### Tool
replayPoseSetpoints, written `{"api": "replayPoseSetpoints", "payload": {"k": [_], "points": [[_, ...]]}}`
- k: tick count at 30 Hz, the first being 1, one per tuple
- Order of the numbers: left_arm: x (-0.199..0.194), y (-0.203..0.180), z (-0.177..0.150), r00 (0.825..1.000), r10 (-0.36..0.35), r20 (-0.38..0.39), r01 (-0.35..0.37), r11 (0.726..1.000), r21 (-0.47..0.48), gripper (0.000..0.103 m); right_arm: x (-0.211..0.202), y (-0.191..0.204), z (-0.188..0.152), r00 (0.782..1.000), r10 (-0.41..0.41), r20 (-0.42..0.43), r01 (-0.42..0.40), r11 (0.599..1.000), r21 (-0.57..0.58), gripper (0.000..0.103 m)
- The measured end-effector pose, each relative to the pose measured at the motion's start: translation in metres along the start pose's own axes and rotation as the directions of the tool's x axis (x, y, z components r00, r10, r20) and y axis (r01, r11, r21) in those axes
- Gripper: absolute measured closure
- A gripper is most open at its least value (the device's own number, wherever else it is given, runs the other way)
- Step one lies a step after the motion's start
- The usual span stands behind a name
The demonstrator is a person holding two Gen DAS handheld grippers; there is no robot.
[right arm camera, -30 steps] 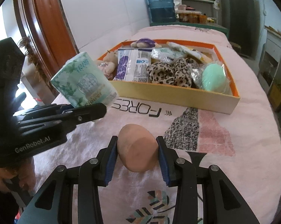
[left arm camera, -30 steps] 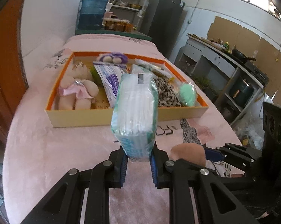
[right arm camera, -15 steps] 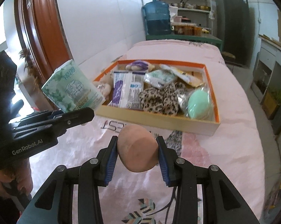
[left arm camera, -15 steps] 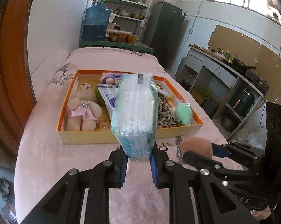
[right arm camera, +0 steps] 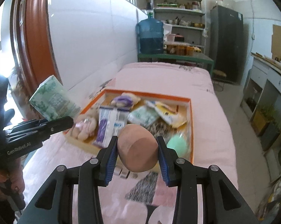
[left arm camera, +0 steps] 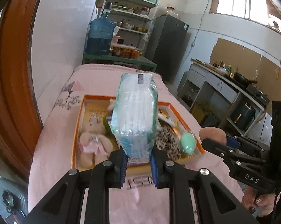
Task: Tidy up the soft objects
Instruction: 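Carry the tissue pack and peach sponge over the box with both grippers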
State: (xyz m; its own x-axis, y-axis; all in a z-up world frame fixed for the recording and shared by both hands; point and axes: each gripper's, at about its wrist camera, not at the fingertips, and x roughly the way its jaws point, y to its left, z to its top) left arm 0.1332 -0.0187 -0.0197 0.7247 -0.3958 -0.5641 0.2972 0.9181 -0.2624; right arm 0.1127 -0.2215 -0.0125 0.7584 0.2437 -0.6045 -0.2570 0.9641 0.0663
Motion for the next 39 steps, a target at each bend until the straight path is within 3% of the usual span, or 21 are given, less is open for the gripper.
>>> {"api": "replayPoseSetpoints", "payload": {"k": [13,21,24,30,39], "points": [[0.035,0.003,0.043,1.000,0.007,0.019,-0.007,0.999,-0.039,0.081,0.030,-0.014,0.041,0.998,-0.004,0.055,0.002,1.000,0.030,0.062],[0.060,0.004,0.062,0.999,0.033,0.028,-0.032,0.998,-0.056,0.081,0.055,-0.024,0.072,0.994,0.005,0.112,-0.019,0.992,0.125,0.062],[0.070,0.008,0.056,0.999,0.049,0.022,-0.047,0.997,-0.061,0.081,0.068,-0.028,0.069,0.994,-0.001,0.112,-0.017,0.988,0.156,0.062],[0.096,0.027,0.040,1.000,0.004,-0.026,-0.006,0.998,-0.070,0.081,0.100,-0.038,0.049,0.999,0.011,0.046,-0.018,0.987,0.157,0.062],[0.110,0.045,0.033,0.999,-0.020,-0.036,0.017,0.995,-0.101,0.081,0.119,-0.042,0.036,1.000,0.017,0.010,-0.019,0.988,0.152,0.062]]}}
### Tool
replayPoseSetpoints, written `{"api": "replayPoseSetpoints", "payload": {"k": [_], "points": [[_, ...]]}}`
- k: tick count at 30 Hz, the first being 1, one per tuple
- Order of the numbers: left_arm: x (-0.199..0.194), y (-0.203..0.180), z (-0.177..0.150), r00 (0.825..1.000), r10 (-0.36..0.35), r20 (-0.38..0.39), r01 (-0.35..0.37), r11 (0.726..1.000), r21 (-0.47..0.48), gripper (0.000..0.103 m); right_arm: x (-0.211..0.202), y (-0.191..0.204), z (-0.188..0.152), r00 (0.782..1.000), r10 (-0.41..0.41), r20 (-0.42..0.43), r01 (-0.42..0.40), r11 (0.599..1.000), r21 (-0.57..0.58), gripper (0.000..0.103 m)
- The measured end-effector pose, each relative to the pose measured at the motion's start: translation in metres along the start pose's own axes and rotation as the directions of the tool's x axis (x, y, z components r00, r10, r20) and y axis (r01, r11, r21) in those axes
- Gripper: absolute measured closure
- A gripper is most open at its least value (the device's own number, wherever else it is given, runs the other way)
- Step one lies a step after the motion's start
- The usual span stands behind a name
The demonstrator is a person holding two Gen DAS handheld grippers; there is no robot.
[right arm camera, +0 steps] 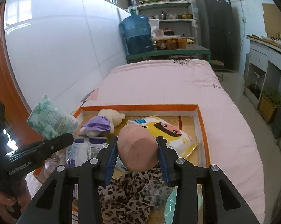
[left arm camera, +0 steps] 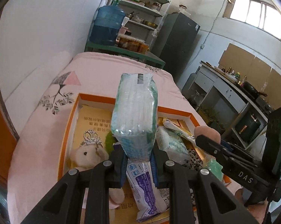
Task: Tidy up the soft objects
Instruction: 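Carry the tissue pack and peach sponge over the box with both grippers, then release the tissue pack and sponge into the box from both grippers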
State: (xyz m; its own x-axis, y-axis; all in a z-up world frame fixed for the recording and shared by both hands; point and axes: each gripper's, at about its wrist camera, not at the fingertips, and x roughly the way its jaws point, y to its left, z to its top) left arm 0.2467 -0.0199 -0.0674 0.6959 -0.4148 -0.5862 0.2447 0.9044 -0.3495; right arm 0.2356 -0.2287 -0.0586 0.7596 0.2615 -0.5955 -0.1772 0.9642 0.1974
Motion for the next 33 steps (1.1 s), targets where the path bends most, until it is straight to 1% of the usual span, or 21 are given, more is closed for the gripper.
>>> {"api": "replayPoseSetpoints", "payload": {"k": [4,14,15,17,19,21,25,33], "points": [[0.004,0.006,0.000,1.000,-0.013,-0.011,0.012,1.000,-0.025,0.081,0.002,-0.001,-0.001,1.000,0.013,-0.012,-0.013,1.000,0.006,0.062],[0.014,0.012,0.000,0.998,-0.042,-0.037,0.040,0.998,-0.058,0.080,0.010,0.000,-0.003,0.999,0.008,-0.034,-0.007,1.000,0.006,0.060],[0.014,0.012,0.000,0.998,-0.047,-0.041,0.044,0.997,-0.061,0.077,0.010,-0.001,-0.003,0.999,0.007,-0.037,-0.007,1.000,0.007,0.060],[0.017,0.014,0.001,0.997,-0.043,-0.057,0.039,0.997,-0.059,0.067,0.011,-0.001,-0.004,0.999,0.007,-0.040,-0.007,1.000,0.011,0.060],[0.018,0.012,0.000,0.998,-0.037,-0.060,0.034,0.998,-0.053,0.049,0.012,-0.002,-0.005,0.999,0.010,-0.045,-0.009,1.000,0.016,0.060],[0.017,0.008,-0.001,0.998,-0.030,-0.057,0.028,0.999,-0.041,0.041,0.013,-0.003,-0.005,0.999,0.012,-0.048,-0.011,1.000,0.019,0.060],[0.017,0.006,-0.003,0.998,-0.028,-0.063,0.025,0.999,-0.038,0.040,0.014,-0.002,-0.006,0.999,0.008,-0.052,-0.007,1.000,0.013,0.060],[0.012,0.005,-0.004,0.996,-0.061,-0.067,0.058,0.997,-0.051,0.040,0.016,-0.002,-0.009,0.998,0.001,-0.063,-0.001,1.000,0.001,0.060]]}}
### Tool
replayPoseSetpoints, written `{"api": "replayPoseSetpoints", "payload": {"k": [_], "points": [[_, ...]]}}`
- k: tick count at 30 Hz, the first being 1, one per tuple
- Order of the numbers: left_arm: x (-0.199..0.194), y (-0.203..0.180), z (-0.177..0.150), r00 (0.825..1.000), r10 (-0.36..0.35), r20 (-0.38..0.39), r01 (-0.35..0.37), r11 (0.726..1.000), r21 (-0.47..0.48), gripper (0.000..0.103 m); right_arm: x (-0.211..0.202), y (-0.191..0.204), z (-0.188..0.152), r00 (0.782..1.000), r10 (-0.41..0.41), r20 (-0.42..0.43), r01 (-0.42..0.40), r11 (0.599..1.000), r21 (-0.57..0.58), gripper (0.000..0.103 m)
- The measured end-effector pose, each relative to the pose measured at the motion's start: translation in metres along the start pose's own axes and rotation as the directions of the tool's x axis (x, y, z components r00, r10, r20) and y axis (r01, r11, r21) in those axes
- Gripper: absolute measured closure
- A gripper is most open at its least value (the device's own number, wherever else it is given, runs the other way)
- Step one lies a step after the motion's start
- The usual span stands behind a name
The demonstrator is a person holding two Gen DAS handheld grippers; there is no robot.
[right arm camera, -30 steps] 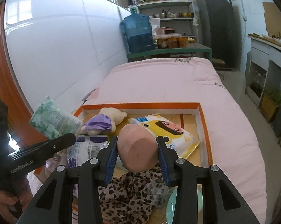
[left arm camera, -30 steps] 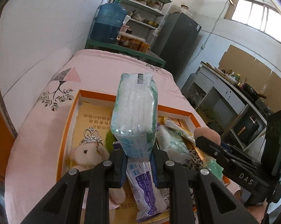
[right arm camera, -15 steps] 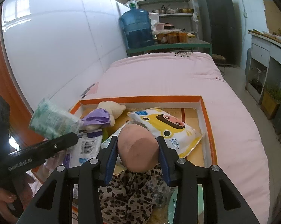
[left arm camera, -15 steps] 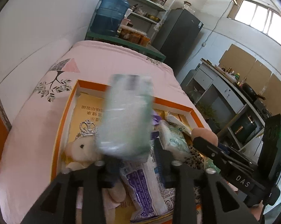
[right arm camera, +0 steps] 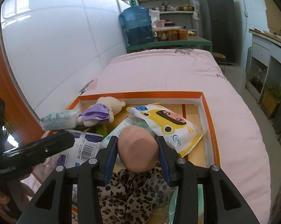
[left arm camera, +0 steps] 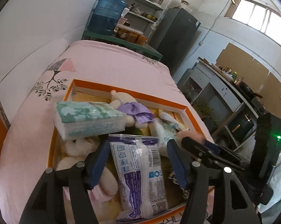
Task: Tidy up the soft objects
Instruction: 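Release the tissue pack and sponge into the box from both grippers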
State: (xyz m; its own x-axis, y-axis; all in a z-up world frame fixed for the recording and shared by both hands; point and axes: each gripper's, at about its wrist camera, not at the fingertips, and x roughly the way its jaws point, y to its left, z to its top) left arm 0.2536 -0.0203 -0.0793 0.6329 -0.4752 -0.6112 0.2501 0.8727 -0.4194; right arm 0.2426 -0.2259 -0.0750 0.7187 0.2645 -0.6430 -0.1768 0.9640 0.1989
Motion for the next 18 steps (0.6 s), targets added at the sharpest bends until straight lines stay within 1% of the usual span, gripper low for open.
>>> {"api": "replayPoseSetpoints", "payload": {"k": [1,3,4,7,11,12,15,18], "points": [[-0.002,-0.001,0.000,1.000,-0.004,0.002,0.004,1.000,0.001,0.040,0.000,0.001,0.000,1.000,-0.002,-0.002,0.002,1.000,-0.003,0.058],[-0.006,-0.005,-0.001,1.000,-0.010,0.005,0.010,1.000,0.007,0.040,0.001,0.002,-0.001,1.000,-0.012,-0.005,0.012,1.000,-0.013,0.046],[-0.007,-0.006,-0.001,1.000,-0.012,0.008,0.012,1.000,0.010,0.040,0.002,0.003,-0.002,1.000,-0.018,-0.007,0.017,1.000,-0.019,0.045],[-0.015,-0.011,-0.002,0.999,-0.023,0.026,0.022,1.000,0.022,0.040,0.002,0.005,-0.003,0.999,-0.032,-0.005,0.032,0.999,-0.035,0.044],[-0.024,-0.022,-0.002,0.998,-0.017,0.057,0.014,0.998,0.058,0.040,-0.001,0.007,-0.005,0.999,-0.041,0.009,0.041,0.998,-0.047,0.043],[-0.025,-0.024,-0.002,0.998,-0.014,0.062,0.010,0.998,0.068,0.039,-0.001,0.007,-0.005,0.999,-0.043,0.014,0.043,0.998,-0.047,0.043],[-0.030,-0.030,-0.002,0.996,-0.004,0.087,-0.005,0.995,0.098,0.032,-0.006,0.007,-0.004,0.998,-0.056,0.035,0.058,0.997,-0.047,0.043],[-0.035,-0.036,-0.002,0.993,0.019,0.116,-0.034,0.991,0.127,0.031,-0.012,0.006,-0.004,0.996,-0.068,0.060,0.071,0.996,-0.044,0.043]]}}
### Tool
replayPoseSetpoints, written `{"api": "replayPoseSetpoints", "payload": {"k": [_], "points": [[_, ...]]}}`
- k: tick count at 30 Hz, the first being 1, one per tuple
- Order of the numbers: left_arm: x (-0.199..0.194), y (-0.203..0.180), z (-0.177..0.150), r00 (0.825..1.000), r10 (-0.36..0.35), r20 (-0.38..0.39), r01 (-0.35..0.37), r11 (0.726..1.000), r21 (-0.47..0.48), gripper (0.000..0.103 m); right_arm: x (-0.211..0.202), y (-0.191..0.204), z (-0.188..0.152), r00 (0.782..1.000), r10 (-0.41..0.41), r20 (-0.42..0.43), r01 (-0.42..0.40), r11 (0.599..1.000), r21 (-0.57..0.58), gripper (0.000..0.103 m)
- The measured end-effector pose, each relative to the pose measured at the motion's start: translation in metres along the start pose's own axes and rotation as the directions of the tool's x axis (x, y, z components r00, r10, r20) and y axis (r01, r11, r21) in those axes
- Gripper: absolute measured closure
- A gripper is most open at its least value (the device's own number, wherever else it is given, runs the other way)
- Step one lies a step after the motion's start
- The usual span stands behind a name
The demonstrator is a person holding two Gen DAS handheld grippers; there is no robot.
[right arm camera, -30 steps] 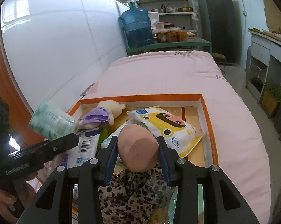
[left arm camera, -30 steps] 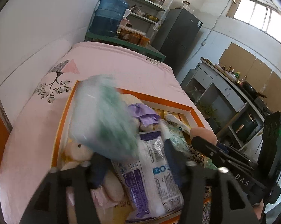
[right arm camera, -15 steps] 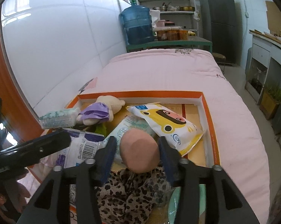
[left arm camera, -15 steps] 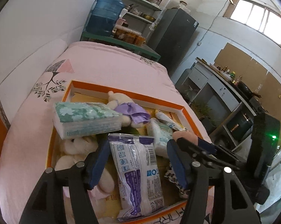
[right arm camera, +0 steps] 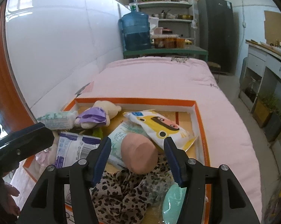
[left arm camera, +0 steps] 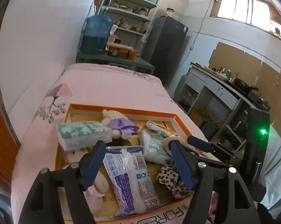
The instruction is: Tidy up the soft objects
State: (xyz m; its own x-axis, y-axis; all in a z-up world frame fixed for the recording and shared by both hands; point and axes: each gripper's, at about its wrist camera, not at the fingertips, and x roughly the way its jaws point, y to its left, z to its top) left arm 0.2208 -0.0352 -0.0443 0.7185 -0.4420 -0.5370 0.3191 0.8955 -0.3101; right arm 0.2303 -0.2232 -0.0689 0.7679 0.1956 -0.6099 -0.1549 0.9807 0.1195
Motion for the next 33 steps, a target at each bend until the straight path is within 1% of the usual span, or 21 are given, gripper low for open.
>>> {"api": "replayPoseSetpoints", "payload": {"k": [5,13,19,22,28,30,33], "points": [[-0.009,-0.007,0.002,0.997,0.061,0.039,-0.062,0.997,0.036,0.031,-0.009,0.000,0.001,0.998,-0.045,0.034,0.045,0.999,-0.005,0.043],[-0.025,-0.016,0.005,0.988,0.132,0.081,-0.138,0.988,0.063,0.031,-0.023,0.008,0.007,0.996,-0.073,0.054,0.073,0.997,-0.006,0.043],[-0.041,-0.021,0.003,0.984,0.150,0.092,-0.155,0.987,0.052,0.031,-0.045,0.017,0.007,0.994,-0.097,0.048,0.097,0.995,0.001,0.043],[-0.054,-0.026,0.000,0.980,0.166,0.106,-0.172,0.984,0.052,0.031,-0.063,0.018,0.005,0.992,-0.113,0.053,0.112,0.994,0.014,0.043],[-0.086,-0.036,-0.017,0.970,0.205,0.128,-0.213,0.976,0.052,0.031,-0.096,0.021,-0.008,0.990,-0.132,0.039,0.131,0.990,0.044,0.043],[-0.095,-0.038,-0.022,0.970,0.207,0.130,-0.215,0.975,0.053,0.031,-0.107,0.024,-0.014,0.990,-0.140,0.034,0.139,0.990,0.041,0.043],[-0.109,-0.042,-0.030,0.969,0.207,0.135,-0.215,0.975,0.048,0.031,-0.121,0.028,-0.023,0.992,-0.128,0.021,0.127,0.991,0.041,0.043]]}}
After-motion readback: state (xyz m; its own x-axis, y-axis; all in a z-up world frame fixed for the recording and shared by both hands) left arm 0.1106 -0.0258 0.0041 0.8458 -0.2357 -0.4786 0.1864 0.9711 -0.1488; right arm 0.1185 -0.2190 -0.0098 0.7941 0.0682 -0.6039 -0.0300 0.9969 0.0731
